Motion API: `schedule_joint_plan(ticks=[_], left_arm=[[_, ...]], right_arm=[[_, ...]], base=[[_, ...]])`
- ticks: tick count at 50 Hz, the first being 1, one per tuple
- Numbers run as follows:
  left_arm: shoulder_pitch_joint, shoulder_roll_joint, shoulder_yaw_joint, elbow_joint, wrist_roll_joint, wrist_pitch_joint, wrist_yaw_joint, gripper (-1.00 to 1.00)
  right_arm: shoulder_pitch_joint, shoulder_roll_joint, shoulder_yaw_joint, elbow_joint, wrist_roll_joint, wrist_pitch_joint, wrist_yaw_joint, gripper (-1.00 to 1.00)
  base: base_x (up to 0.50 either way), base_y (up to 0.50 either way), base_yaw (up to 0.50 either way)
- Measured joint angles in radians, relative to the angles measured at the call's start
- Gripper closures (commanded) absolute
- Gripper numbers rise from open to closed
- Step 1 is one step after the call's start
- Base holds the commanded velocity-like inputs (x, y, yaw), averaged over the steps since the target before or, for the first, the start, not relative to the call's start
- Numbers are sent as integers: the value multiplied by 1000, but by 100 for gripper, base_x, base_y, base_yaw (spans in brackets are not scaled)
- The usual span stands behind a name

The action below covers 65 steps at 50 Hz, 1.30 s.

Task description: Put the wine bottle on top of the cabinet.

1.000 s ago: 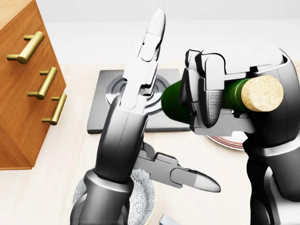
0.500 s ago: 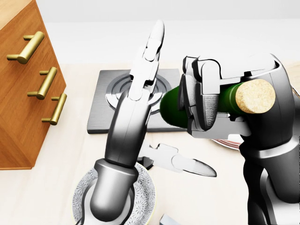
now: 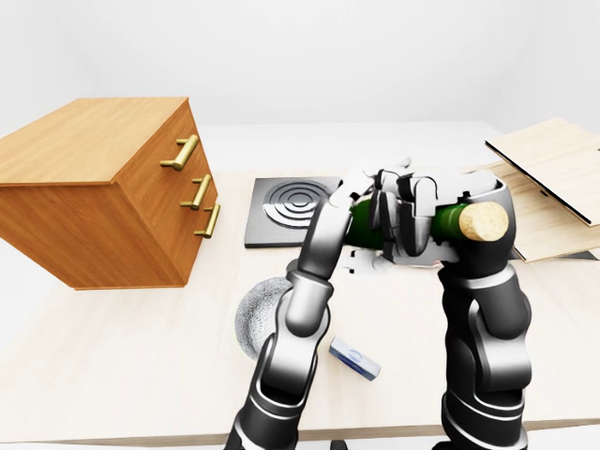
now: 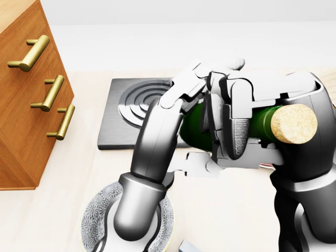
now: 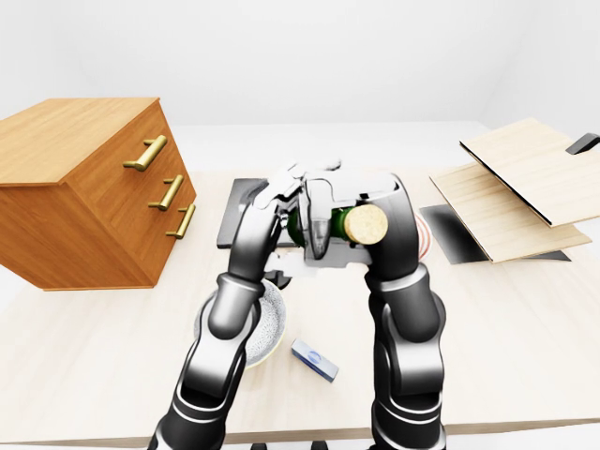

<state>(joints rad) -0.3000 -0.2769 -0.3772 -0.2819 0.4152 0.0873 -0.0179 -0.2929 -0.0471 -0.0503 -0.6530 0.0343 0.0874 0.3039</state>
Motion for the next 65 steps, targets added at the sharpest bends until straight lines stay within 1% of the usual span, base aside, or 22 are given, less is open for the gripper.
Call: schedule_joint_plan(ticks=[3,6,12,26,31,33,34,35,42,49,52,57,59,60,62,65], left_arm=[[-3,-1,1,6,-2,0,3,98],[-11,-3,-1,17,-10,0,1,98],[-52,-5,-1,47,-13,0,-13,98],[-66,-3,15,98,-49,0,-21,98],[-72,-1,19,109,-56,0,-22,99],[-75,-1,20,111,-57,0,-23,99],[-78,-1,22,113,-58,0,-20,98],[-76,0,25,115,-60,0,-18,99],[-48,12,44,131,-87,0,-17,99],[-39,22,60,136,-103,0,-18,98],[-38,24,65,135,-106,0,-19,98],[-45,29,77,125,-112,0,-22,98],[-50,31,82,114,-113,0,-25,98],[-52,32,84,106,-114,0,-26,98],[-58,35,89,86,-115,0,-30,98],[-70,41,99,50,-121,0,-37,98]], right_arm=[[7,1,1,-6,0,0,8,100],[19,2,13,-14,0,0,-7,100],[32,2,26,-31,-3,0,-14,100],[39,-5,33,3,-13,0,-44,100],[41,-4,29,9,-14,0,-31,100],[38,-4,26,11,-13,0,-25,68],[36,-4,24,12,-9,0,-24,-29],[33,-5,24,0,-4,0,-43,-100],[25,-10,13,-126,46,0,-139,-100],[89,-27,-13,-253,90,0,-191,-100],[145,-75,-37,-290,165,0,-245,-100],[307,-236,-97,-332,360,0,-385,-100],[377,-282,-124,-343,420,0,-418,-100],[409,-297,-137,-348,443,0,-429,-100],[468,-305,-163,-356,473,0,-432,-100],[533,-277,-207,-365,492,0,-402,-100]], base=[[0,0,0],[0,0,0],[0,0,0],[0,0,0],[0,0,0],[0,0,0],[0,0,0],[0,0,0],[0,0,0],[0,0,0],[0,0,0],[0,0,0],[0,0,0],[0,0,0],[0,0,0],[0,0,0]])
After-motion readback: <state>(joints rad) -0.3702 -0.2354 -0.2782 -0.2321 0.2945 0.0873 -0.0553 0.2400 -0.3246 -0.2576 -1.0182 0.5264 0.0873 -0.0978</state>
